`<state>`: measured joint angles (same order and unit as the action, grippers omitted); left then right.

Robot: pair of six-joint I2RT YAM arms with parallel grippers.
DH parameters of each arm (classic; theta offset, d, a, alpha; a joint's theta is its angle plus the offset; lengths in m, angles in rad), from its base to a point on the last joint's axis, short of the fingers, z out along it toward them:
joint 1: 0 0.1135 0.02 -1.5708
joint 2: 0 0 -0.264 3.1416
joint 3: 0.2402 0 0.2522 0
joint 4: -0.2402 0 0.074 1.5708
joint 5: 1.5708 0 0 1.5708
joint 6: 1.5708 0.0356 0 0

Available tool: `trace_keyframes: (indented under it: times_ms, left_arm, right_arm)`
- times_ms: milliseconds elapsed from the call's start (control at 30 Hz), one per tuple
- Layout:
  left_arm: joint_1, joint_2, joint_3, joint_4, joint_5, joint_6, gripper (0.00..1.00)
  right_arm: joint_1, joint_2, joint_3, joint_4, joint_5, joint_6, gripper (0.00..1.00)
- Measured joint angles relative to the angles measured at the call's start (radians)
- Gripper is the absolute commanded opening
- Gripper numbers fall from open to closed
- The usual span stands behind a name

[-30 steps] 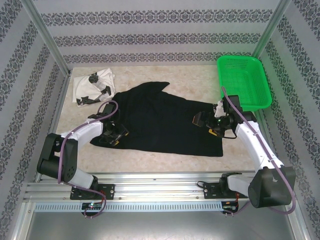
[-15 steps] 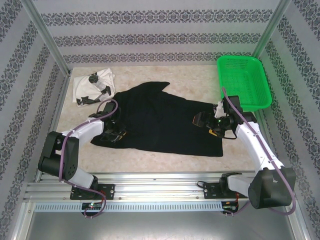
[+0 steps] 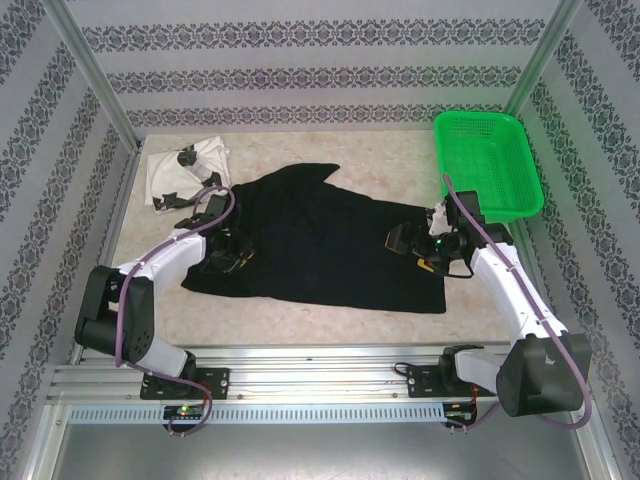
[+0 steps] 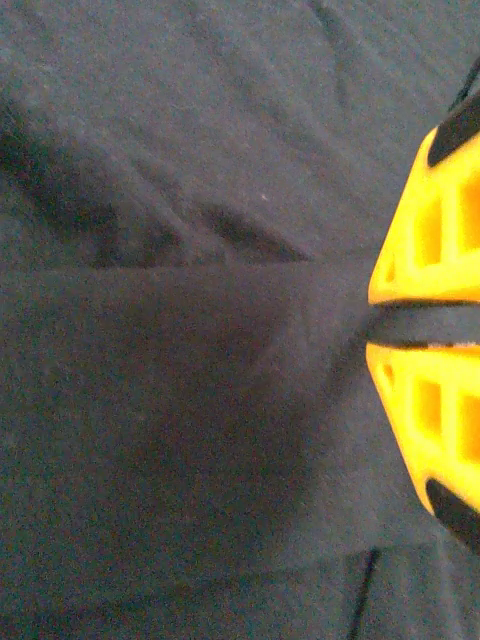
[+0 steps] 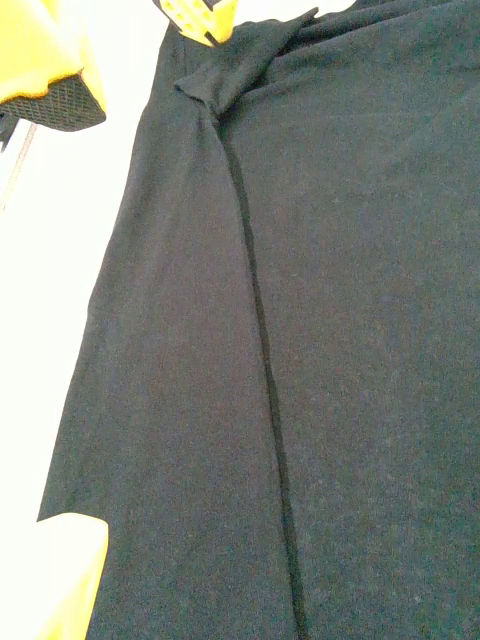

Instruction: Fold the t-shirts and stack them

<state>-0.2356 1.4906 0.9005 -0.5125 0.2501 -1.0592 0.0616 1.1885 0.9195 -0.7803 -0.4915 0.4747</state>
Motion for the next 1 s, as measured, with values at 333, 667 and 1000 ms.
trace_keyframes:
  times_ms: [333,667,1000]
  left_arm:
    - [0.000,-0.055,-0.157,-0.011,0.004,-0.034,0.40]
    - [0.000,0.010,-0.142,0.014,0.004,-0.049,0.33]
    - [0.000,0.009,-0.121,0.031,0.004,-0.049,0.36]
  right_arm:
    - [0.000,0.000,-0.010,-0.001,0.000,-0.004,0.98]
    - [0.000,-0.001,-0.010,-0.005,0.000,-0.011,0.98]
    - [0.000,-0.001,-0.010,-0.004,0.000,-0.010,0.98]
